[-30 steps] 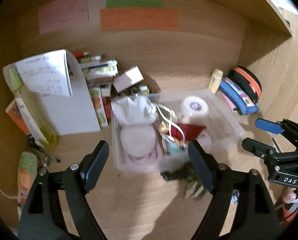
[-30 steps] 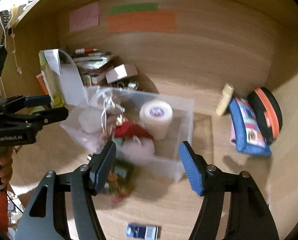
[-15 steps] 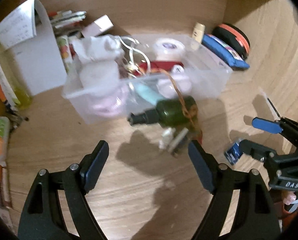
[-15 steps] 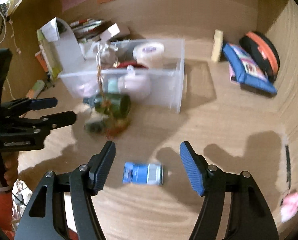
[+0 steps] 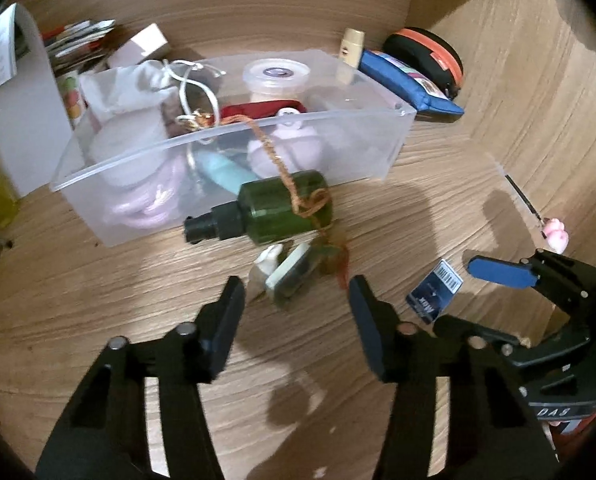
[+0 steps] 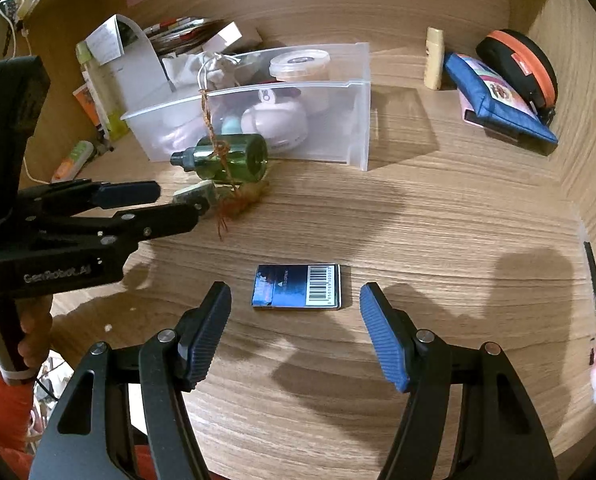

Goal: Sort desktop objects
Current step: 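Grasp the small white clip with left tool while right tool grasps the blue card, then carry the white clip into the bin with left tool while right tool drops the blue card there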

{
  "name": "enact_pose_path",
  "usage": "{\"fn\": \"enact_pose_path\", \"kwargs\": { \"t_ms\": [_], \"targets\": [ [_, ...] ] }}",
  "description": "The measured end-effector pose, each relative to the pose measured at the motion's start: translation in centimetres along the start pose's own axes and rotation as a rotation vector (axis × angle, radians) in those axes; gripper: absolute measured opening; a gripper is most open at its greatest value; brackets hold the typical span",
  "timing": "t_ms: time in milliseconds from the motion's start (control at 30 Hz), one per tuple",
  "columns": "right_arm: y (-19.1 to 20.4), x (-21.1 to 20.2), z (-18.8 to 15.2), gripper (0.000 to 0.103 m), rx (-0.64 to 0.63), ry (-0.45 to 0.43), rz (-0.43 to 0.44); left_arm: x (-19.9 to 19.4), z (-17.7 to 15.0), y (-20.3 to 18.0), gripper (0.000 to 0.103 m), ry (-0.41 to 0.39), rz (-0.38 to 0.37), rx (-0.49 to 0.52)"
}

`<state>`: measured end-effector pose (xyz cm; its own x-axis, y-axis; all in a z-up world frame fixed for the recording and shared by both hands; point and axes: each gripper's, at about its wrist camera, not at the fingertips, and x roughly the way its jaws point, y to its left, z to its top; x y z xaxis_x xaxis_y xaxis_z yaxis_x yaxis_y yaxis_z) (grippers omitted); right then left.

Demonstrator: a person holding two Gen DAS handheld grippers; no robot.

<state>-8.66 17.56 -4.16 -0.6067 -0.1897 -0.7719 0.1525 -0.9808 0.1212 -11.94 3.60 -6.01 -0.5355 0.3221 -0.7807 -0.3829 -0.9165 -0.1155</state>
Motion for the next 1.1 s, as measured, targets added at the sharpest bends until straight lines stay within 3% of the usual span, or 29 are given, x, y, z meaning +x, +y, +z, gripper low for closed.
{"fn": "enact_pose_path", "kwargs": {
  "t_ms": [100,233,533,600,667,967,1100],
  "targets": [
    [0.3,0.2,0.0,0.062,-0.012,0.003,0.0,0.6,0.4,0.0,0.046,0.016,-0.028,-0.006],
    [0.4,0.5,-0.1,0.053,-0.022,0.015,0.01,1.4,0.5,0.1,0.037,0.044,-0.077,-0.018],
    [0.6,0.9,0.0,0.05,-0.046,0.006,-0.012,2.4,1.1,-0.3,0.035,0.074,-0.051,-0.001],
    [0.8,0.9,0.0,0.05,-0.058,-0.001,-0.028,2.6,1.2,-0.4,0.022,0.073,-0.043,0.012],
    [0.9,0.9,0.0,0.045,-0.069,-0.007,-0.044,2.7,1.2,-0.5,0.016,0.066,-0.022,0.024],
    [-0.7,0.4,0.8,0.044,-0.008,-0.017,-0.011,1.5,0.5,0.9,0.015,0.042,-0.021,-0.025],
    [-1.1,-0.5,1.8,0.044,-0.001,-0.045,-0.01,0.2,0.1,1.7,0.015,0.008,0.013,-0.046]
  ]
}}
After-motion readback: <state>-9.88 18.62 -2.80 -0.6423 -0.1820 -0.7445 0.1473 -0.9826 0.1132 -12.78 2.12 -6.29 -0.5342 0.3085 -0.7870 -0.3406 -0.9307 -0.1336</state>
